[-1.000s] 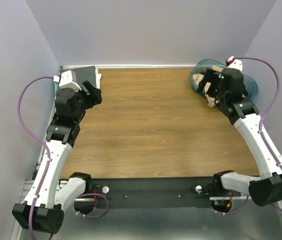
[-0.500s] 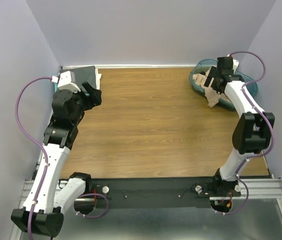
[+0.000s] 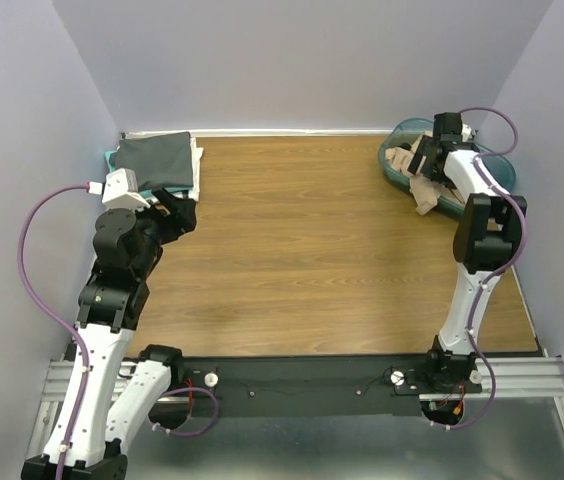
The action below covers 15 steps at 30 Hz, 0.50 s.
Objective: Fold and stack the t-shirts
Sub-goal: Grab the tshirt from the pile
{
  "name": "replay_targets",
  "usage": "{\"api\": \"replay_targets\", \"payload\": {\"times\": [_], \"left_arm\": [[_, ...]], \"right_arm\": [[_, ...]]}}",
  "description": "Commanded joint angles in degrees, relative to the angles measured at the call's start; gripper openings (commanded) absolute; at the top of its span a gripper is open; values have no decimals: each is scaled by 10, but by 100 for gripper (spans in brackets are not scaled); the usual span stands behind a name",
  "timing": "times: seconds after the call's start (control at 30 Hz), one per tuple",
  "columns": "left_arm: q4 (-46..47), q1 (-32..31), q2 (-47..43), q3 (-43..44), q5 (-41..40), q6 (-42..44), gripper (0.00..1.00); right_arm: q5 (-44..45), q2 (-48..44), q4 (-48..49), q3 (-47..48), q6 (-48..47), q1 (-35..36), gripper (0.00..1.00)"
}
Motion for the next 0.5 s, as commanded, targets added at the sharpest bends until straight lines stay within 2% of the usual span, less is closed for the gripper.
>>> {"api": "replay_targets", "payload": {"times": [0.0,0.1,0.2,0.23,0.33,0.43,0.47], "left_arm": [[-33,3,-13,2,-36,-9,80],[-42,3,-17,5,-43,-9,80],[-48,3,-21,6,-47,-11,80],[-51,3,-23,5,-49,-12,80],[-45,3,-32,-5,-55,-16,80],[-23,3,-33,-16,-50,-14,80],[-8,3,-28,-18,-48,-13,81]], "right_arm": [[-16,31,-9,9,4,-4,99],[-19,38,-9,5,7,-4,94],[-29,30,-9,6,11,-4,79],[-32,28,-9,9,11,-4,69],[-34,12,-9,15,5,-4,52],[-23,-32,-10,17,-14,-4,26],[-18,-45,-10,12,-18,-4,11]]}}
